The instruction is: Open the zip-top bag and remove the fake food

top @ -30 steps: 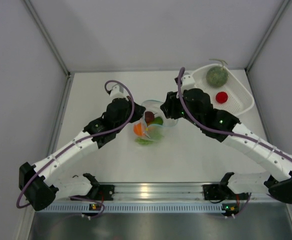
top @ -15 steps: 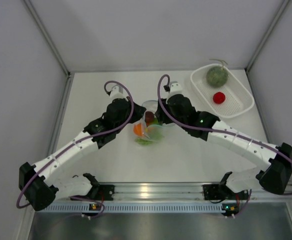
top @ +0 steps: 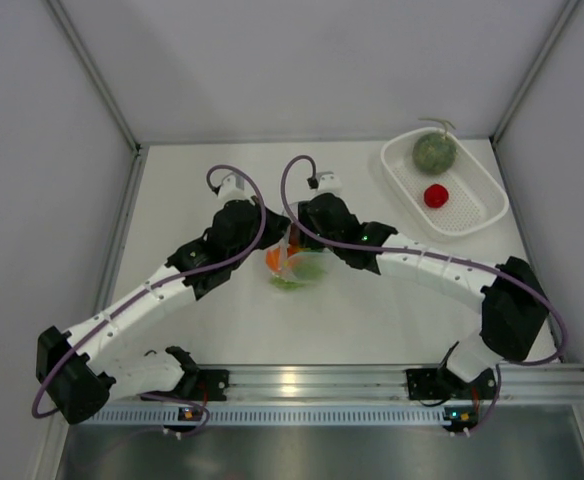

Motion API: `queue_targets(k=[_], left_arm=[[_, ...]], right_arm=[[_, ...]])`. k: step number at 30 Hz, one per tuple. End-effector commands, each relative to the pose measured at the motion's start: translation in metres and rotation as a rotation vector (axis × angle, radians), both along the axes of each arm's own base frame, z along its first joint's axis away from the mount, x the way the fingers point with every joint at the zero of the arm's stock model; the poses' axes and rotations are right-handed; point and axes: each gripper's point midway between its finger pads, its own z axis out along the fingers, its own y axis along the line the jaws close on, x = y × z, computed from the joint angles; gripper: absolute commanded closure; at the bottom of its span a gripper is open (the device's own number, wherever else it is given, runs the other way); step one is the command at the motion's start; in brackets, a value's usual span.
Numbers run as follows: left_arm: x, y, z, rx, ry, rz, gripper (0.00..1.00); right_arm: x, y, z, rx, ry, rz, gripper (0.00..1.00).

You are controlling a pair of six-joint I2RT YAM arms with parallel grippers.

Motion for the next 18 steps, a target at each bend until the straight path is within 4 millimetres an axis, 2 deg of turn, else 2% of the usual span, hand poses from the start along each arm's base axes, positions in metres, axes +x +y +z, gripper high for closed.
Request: queue_targets(k=[1, 8, 18], left_arm=[[0.002, 0.004, 0.006, -0.014, -0.028, 0.024, 1.00], [0.001, 0.010, 0.006, 0.005, -0.042, 0.037, 1.00], [0.000, 0.022, 0.005, 0.052, -0.049, 0.064, 1.00]], right_arm=[[0.013, 0.024, 0.021, 0.114, -0.056, -0.015, 0.60], [0.009, 0.043, -0.002, 0.146, -0.005, 0.055, 0.58], [0.004, 0.058, -0.040, 0.159, 0.090, 0.074, 0.57]])
